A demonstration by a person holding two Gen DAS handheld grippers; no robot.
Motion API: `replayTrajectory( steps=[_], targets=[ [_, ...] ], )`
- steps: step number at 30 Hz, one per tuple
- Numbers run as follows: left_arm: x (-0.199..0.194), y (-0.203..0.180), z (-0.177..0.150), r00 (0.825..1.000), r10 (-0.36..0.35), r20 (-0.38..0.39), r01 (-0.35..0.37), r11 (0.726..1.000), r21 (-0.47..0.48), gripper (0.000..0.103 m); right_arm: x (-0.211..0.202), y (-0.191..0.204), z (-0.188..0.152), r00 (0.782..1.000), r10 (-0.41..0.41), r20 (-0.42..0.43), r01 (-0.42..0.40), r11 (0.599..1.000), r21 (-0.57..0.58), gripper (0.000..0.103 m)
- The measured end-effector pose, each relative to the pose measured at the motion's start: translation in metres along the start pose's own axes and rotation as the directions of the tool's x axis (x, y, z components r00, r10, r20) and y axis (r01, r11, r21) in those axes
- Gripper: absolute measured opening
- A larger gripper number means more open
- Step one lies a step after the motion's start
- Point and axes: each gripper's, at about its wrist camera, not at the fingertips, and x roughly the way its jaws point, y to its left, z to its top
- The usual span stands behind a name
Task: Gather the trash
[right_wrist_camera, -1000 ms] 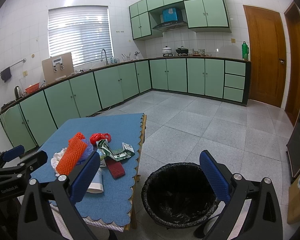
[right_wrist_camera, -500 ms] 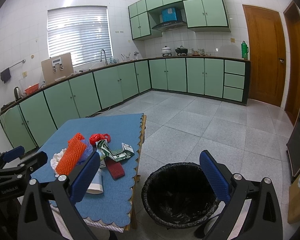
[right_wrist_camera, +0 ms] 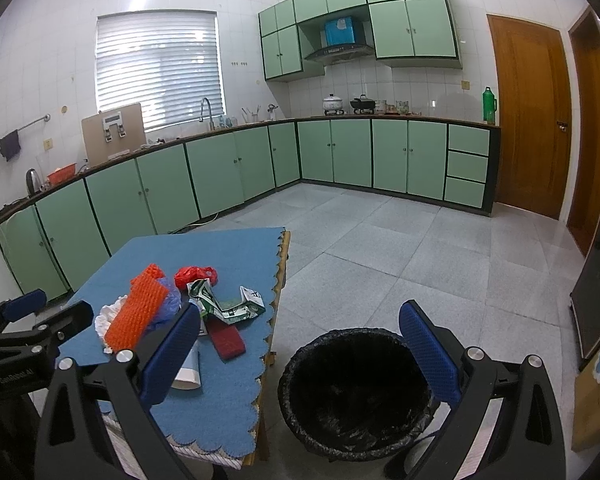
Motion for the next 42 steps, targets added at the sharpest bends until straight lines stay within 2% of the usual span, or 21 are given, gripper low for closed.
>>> replayTrajectory(
  steps=[7,16,21,26,32,36,42],
  targets=[
    [0.009,0.012,-0.002,1.000,0.022,-0.007,-0.022,1.000,-0.008,0.098,0.013,0.008,-0.001,1.000,0.016,-0.009,-0.016,1.000,-0.001,0.097],
    [0.027,0.061,-0.009,0.995,0.097,-0.025,-0.098,0.993,-0.065,0.098,0.046,0.034,-0.007,0.996,0.078,-0.041,-0.078,0.997,-0.012,0.097],
    [0.042,0.079,-0.011,0.992,0.122,-0.028,-0.124,0.989,-0.077,0.098,0.065,0.046,-0.008,0.996,0.078,-0.050,-0.079,0.997,-0.020,0.097],
    [0.069,0.086,-0.013,0.993,0.104,-0.051,-0.107,0.992,-0.070,0.098,0.082,0.050,-0.011,0.996,0.060,-0.059,-0.062,0.998,-0.029,0.097],
    [0.109,0.086,-0.013,0.993,0.076,-0.091,-0.082,0.995,-0.061,0.097,0.106,0.050,-0.015,0.994,0.058,-0.098,-0.061,0.998,-0.026,0.091],
    [0.130,0.082,-0.015,0.990,0.058,-0.125,-0.065,0.997,-0.052,0.089,0.120,0.053,-0.015,0.991,0.064,-0.116,-0.068,0.997,-0.029,0.087],
    [0.153,0.080,-0.021,0.982,0.043,-0.182,-0.050,0.998,-0.038,0.071,0.132,0.057,-0.016,0.988,0.081,-0.132,-0.088,0.995,-0.049,0.082]
  ],
)
